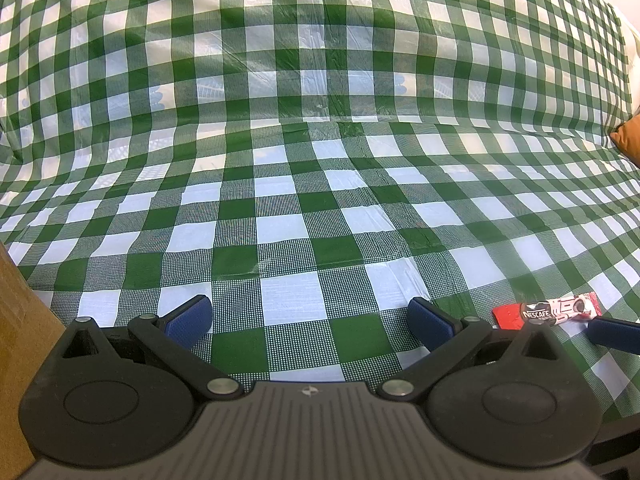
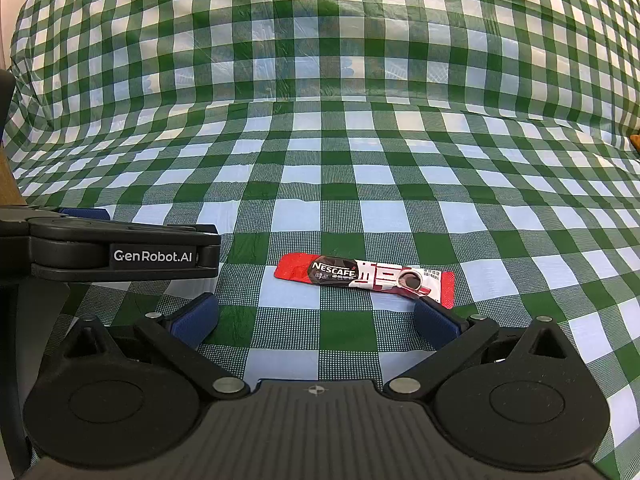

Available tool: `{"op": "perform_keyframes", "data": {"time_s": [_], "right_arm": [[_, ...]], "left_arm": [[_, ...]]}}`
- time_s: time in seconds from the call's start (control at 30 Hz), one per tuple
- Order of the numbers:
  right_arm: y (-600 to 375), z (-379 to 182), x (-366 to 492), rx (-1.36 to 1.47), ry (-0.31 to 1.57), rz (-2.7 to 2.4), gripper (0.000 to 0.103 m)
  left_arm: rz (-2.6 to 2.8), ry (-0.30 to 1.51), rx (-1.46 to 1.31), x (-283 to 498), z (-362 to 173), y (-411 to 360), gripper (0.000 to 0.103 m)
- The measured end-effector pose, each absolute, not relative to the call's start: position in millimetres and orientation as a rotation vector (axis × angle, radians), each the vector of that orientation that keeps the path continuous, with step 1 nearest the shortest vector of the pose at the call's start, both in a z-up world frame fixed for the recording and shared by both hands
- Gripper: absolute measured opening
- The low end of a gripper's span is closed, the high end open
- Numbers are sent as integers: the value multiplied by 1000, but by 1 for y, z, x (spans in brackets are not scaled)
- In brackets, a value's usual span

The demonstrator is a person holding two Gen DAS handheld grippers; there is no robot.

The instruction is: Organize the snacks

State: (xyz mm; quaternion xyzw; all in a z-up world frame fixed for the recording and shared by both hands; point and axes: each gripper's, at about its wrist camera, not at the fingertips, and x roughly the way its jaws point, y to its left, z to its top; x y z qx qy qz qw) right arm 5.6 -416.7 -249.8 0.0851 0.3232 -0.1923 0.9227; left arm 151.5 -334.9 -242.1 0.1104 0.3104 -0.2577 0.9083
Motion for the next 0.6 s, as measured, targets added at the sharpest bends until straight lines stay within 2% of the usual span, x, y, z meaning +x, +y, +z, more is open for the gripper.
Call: {"op": "perform_keyframes", "data": {"time_s": [0.6], "right_arm": [[-417, -251, 7, 173, 662, -397, 103]], "left_arm": [[-532, 640, 228, 151, -242, -335, 103]]}}
